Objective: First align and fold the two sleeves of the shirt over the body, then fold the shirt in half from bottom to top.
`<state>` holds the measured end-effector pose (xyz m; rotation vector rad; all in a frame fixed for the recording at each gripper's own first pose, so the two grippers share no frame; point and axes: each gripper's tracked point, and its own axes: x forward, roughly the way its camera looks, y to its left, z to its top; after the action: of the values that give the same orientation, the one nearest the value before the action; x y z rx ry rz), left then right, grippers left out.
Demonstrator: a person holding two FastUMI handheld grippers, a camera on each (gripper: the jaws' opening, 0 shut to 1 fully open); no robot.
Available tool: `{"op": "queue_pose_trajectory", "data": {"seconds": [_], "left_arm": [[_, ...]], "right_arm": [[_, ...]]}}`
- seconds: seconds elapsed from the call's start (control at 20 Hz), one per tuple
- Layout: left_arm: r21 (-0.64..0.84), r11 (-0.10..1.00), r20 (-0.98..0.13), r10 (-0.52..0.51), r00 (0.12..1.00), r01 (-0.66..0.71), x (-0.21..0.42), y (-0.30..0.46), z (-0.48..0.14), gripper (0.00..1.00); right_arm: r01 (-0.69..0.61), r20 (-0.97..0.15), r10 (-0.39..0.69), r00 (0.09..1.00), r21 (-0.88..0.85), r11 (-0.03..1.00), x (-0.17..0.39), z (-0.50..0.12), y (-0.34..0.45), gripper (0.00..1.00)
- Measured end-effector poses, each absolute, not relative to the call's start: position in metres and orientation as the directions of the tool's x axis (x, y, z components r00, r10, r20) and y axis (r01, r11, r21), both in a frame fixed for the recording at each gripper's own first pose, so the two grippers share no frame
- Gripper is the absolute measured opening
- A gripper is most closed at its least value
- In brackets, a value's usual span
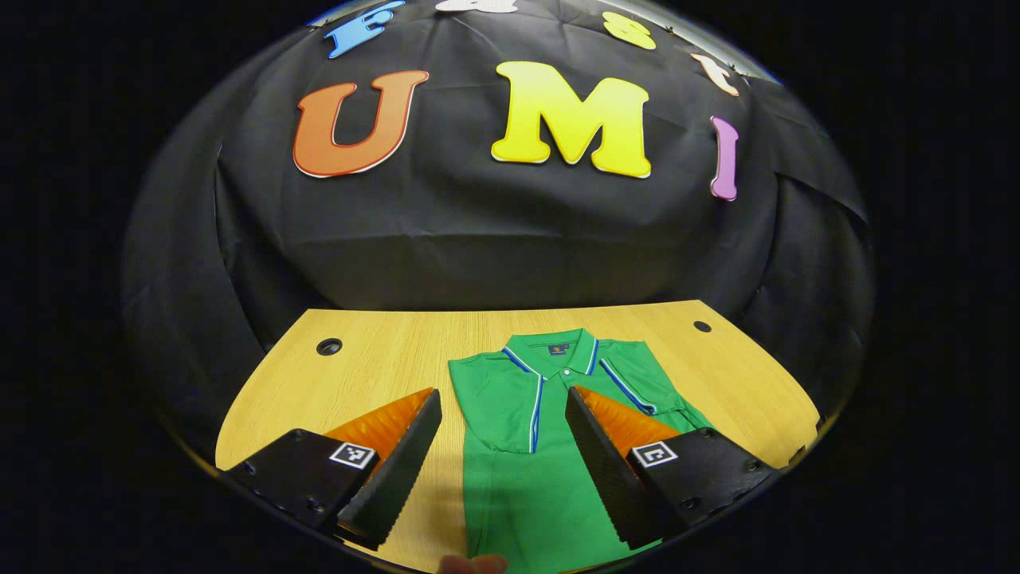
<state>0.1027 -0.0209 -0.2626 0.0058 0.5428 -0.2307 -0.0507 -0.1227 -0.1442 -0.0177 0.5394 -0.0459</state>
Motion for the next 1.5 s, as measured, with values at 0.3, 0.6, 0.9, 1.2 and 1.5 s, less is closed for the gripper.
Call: {"op": "queue_pose_trajectory", "data": {"seconds": [0.3, 0.6, 0.9, 1.2, 1.5], "left_arm": [[-0.011, 0.958, -0.589, -0.237, 0.772, 0.285, 0.000, 0.003, -0.264, 1.00], [-0.043, 0.941, -0.721, -0.263, 0.642, 0.336, -0.097, 0.017, -0.302, 1.00], [-0.080, 0.925, -0.844, -0.261, 0.469, 0.372, -0.174, 0.025, -0.355, 1.00], [-0.066, 0.922, -0.904, -0.216, 0.368, 0.380, -0.209, 0.035, -0.400, 1.00], [-0.065, 0.942, -0.920, -0.184, 0.346, 0.329, -0.212, 0.043, -0.417, 1.00]], "right_arm": [[-0.097, -0.588, 0.047, 0.808, -0.055, 0.994, -0.053, -0.184, -0.112, 0.94], [-0.253, -0.723, 0.158, 0.672, -0.024, 0.967, -0.095, -0.239, -0.096, 0.95], [-0.322, -0.848, 0.162, 0.504, -0.011, 0.947, -0.159, -0.309, -0.105, 0.95], [-0.344, -0.911, 0.132, 0.392, -0.012, 0.939, -0.197, -0.364, -0.111, 0.96], [-0.325, -0.927, 0.125, 0.353, 0.004, 0.946, -0.197, -0.394, -0.101, 0.95]]}}
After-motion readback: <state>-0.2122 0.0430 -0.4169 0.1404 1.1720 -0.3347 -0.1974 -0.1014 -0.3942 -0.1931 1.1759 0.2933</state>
